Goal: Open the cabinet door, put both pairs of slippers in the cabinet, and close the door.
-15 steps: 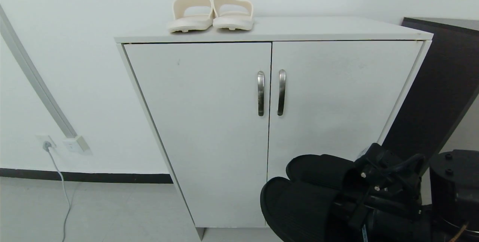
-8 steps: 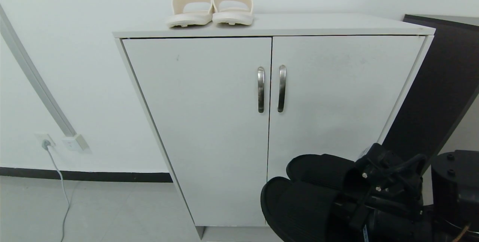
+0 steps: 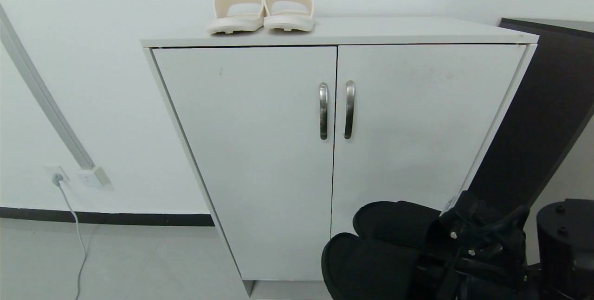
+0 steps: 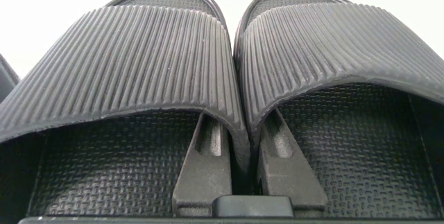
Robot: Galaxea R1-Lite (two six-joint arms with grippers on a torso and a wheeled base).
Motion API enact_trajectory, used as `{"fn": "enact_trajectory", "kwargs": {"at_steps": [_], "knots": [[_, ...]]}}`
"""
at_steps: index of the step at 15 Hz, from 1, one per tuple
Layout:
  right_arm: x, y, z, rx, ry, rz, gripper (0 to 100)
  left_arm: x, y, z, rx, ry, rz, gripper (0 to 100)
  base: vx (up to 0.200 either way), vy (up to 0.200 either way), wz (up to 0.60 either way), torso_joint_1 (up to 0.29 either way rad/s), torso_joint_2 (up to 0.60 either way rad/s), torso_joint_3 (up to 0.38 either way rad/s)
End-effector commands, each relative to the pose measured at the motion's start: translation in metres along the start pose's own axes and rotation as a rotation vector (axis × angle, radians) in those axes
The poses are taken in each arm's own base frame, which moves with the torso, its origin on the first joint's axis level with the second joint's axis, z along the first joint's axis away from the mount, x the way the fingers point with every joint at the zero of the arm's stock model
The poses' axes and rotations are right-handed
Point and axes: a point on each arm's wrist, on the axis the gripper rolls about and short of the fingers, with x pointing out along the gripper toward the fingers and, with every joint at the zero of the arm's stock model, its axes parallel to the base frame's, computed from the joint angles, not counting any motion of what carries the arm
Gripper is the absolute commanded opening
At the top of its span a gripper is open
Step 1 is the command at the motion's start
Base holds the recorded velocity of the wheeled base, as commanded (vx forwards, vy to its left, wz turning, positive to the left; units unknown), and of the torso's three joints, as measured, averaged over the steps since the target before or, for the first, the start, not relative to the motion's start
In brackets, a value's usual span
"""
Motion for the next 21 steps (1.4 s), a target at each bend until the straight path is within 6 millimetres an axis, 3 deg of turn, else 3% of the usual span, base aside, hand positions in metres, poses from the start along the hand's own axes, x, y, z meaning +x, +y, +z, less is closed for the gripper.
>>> {"fn": "enact_trajectory", "kwargs": {"at_steps": [1, 5, 10, 11, 15, 21], "knots": [[-0.002, 0.002, -0.002, -0.006, 0.003, 0.011, 0, 0.036, 0.007, 0.007, -0.054, 0.153, -0.140, 100, 0.000, 0.000, 0.00, 0.000, 0.00, 0.000], [-0.003, 0.005, -0.002, -0.008, -0.004, 0.016, 0, 0.087, 0.016, 0.027, -0.052, 0.139, -0.243, 100, 0.000, 0.000, 0.00, 0.000, 0.00, 0.000], [-0.001, 0.005, -0.003, -0.008, 0.004, 0.014, 0, 0.134, 0.003, 0.059, -0.041, 0.136, -0.406, 100, 0.000, 0.000, 0.00, 0.000, 0.00, 0.000], [-0.002, 0.004, -0.002, -0.007, 0.002, 0.014, 0, 0.146, -0.007, 0.067, -0.037, 0.133, -0.439, 100, 0.000, 0.000, 0.00, 0.000, 0.00, 0.000], [-0.002, 0.004, -0.003, -0.007, 0.004, 0.014, 0, 0.169, -0.040, 0.069, -0.026, 0.162, -0.525, 100, 0.000, 0.000, 0.00, 0.000, 0.00, 0.000], [-0.002, 0.003, -0.002, -0.006, -0.009, 0.004, 0, 0.209, -0.071, 0.066, -0.025, 0.103, -0.577, 100, 0.000, 0.000, 0.00, 0.000, 0.00, 0.000]]}}
